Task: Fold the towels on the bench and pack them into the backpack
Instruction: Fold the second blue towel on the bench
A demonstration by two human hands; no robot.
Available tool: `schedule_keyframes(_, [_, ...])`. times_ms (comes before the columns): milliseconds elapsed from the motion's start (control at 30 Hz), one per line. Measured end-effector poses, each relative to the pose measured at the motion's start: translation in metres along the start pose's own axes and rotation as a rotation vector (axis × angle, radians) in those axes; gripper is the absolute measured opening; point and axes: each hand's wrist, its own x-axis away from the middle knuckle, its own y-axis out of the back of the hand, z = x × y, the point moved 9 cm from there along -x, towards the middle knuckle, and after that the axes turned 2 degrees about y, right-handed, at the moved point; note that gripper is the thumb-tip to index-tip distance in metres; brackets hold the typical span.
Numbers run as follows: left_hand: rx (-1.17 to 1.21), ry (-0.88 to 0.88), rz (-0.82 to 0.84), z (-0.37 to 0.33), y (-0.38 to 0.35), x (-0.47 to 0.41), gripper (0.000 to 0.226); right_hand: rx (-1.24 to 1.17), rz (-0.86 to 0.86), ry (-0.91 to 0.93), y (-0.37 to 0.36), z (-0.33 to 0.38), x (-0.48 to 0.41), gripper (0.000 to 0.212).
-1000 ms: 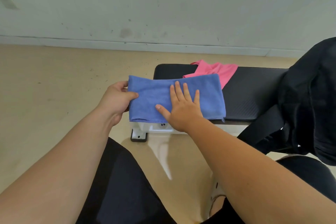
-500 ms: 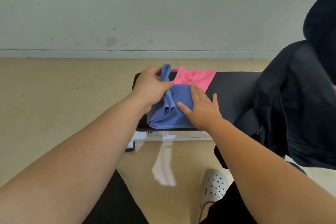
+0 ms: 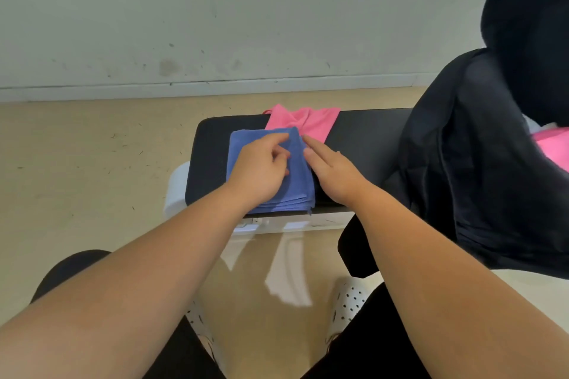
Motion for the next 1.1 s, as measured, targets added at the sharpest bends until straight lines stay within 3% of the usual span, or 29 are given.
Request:
schedule_keyframes(133, [-0.212, -0.155, -0.26, 0.002, 0.034, 0.023, 0.035, 0.146, -0.18, 0.003, -0.003, 0.003, -0.003, 0.04])
schedule_keyframes(233, [-0.42, -0.137, -0.316, 0.015, 0.043, 0.03, 0.047, 0.199, -0.301, -0.079, 0.002, 0.009, -0.008, 0.032])
schedule_keyframes(333, [-0.582, -0.103, -0.239, 0.026, 0.038, 0.03, 0.067, 0.359, -0.315, -0.114, 0.004, 0.02, -0.012, 0.033])
schedule_keyframes(433, [-0.726, -0.089, -0.107, 0.031, 0.025, 0.025, 0.08, 0.368, -0.317, -0.102, 0.005, 0.024, -0.013, 0.033])
schedule_keyframes(567, [-0.835, -0.082, 0.005, 0.032, 0.01, 0.017, 0.085, 0.292, -0.302, -0.119, 0.01, 0.016, -0.012, 0.03])
schedule_keyframes(733, [-0.909, -0.047, 0.099, 0.042, -0.007, 0.012, 0.088, 0.439, -0.283, -0.206, 0.015, 0.006, -0.009, 0.026])
schedule_keyframes(833, [-0.909, -0.055, 0.117, 0.048, -0.012, 0.011, 0.089, 0.698, -0.357, -0.03, 0.014, 0.038, -0.012, 0.042])
schedule_keyframes(900, [-0.898, -0.069, 0.121, 0.05, -0.013, 0.011, 0.09, 0.821, -0.208, 0.171, -0.009, 0.056, -0.019, 0.058])
schedule_keyframes(1000, [-0.865, -0.099, 0.132, 0.051, -0.01, 0.013, 0.09, 0.924, 0.08, 0.159, -0.039, 0.039, -0.027, 0.063])
schedule_keyframes(1100, [-0.751, -0.128, 0.039, 0.049, 0.003, 0.022, 0.087, 0.957, 0.062, 0.141, -0.039, 0.025, -0.023, 0.062])
